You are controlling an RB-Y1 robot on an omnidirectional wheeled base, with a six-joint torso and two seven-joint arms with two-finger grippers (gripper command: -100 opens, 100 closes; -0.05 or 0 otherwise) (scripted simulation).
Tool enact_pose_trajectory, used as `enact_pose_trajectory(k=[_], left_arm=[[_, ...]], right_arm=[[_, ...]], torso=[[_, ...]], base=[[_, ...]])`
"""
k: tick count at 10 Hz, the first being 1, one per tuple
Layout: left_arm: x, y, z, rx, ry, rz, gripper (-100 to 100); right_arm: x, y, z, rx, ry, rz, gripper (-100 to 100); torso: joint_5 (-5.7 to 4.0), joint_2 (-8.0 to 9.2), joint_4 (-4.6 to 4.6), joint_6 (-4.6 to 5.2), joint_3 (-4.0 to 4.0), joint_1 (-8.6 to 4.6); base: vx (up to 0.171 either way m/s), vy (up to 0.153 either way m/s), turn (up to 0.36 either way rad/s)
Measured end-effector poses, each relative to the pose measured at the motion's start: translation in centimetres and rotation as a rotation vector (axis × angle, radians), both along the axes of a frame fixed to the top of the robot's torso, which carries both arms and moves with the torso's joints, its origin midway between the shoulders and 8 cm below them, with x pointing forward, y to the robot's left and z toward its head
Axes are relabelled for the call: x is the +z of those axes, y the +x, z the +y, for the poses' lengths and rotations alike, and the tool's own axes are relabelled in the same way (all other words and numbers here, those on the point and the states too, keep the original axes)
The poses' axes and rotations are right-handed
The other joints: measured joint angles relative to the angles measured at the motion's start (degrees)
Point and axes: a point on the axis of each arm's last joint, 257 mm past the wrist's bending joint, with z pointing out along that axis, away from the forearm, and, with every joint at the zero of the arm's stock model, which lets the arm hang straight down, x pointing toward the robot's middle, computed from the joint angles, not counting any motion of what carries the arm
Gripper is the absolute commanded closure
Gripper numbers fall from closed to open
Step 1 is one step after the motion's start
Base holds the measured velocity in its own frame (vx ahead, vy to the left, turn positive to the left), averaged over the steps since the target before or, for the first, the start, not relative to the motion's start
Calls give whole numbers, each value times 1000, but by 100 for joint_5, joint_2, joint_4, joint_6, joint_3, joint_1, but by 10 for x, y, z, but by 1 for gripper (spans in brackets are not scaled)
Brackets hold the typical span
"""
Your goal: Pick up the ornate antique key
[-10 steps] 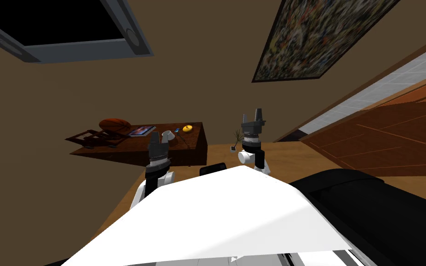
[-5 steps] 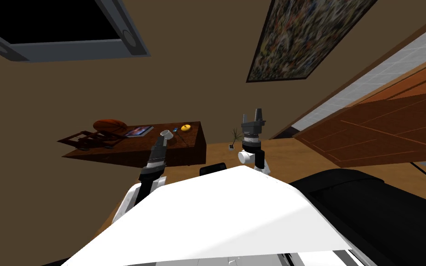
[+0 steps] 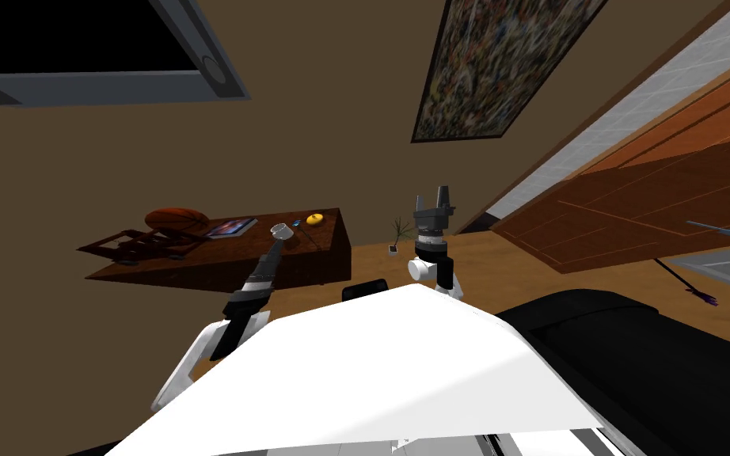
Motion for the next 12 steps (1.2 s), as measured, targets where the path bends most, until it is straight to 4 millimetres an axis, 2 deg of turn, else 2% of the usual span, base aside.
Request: enact_pose_trajectory(k=[3,5,8,12], left_arm=[[-23,-1,29,32,117,86,-100],[-31,0,43,42,174,122,-100],[-57,-1,78,70,294,216,-100],[-74,-7,108,86,392,295,-100]], right_arm=[[0,0,0,0,0,0,0],[0,0,0,0,0,0,0],[0,0,0,0,0,0,0],[0,0,0,0,0,0,0]], torso=[[0,-6,-2,1,-4,-1],[0,-12,-3,1,-7,-2],[0,-21,-5,1,-13,-1],[0,-28,-6,-1,-16,-1]], base=[[-23,-7,-119],[-10,-11,-134],[9,-7,-134],[24,-5,-121]])
